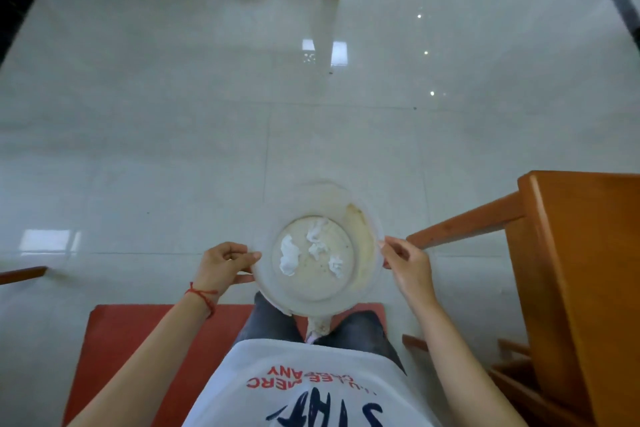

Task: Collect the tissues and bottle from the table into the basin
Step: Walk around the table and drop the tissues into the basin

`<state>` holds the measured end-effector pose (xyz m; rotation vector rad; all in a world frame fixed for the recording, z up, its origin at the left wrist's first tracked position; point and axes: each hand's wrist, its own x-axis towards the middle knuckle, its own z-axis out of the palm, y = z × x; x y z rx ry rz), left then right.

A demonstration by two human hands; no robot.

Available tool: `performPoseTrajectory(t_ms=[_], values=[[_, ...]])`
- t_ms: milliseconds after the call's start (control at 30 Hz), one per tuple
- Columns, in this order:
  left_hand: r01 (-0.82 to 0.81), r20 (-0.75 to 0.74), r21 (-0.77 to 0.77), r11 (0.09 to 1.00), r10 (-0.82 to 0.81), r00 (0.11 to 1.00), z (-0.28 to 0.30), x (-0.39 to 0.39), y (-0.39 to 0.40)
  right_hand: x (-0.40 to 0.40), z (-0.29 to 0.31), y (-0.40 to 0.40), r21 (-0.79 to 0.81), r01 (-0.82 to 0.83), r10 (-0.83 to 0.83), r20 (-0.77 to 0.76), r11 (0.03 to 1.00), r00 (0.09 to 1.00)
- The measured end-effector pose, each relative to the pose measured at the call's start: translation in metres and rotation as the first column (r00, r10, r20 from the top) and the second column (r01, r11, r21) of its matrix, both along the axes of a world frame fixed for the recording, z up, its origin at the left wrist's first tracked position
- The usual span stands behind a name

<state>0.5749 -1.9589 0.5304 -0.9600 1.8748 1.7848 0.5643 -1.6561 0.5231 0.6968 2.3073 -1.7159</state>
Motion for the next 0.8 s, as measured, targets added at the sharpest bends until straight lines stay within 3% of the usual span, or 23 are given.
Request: performPoseTrajectory(t_ms=[233, 800], values=[[0.017, -0.005, 0.001, 1.0, -0.017, 1.0, 0.0, -0.099, 0.01, -0.093, -0.002, 0.011, -0.043, 0.042, -0.043, -0.009, 0.998, 0.999], [0.262, -0.04, -0.047, 0.964, -0.264, 0.964, 0.015, -0.39, 0.026, -0.309, 0.002, 0.013, -0.005, 0.282, -0.282, -0.008, 0.959, 0.959]])
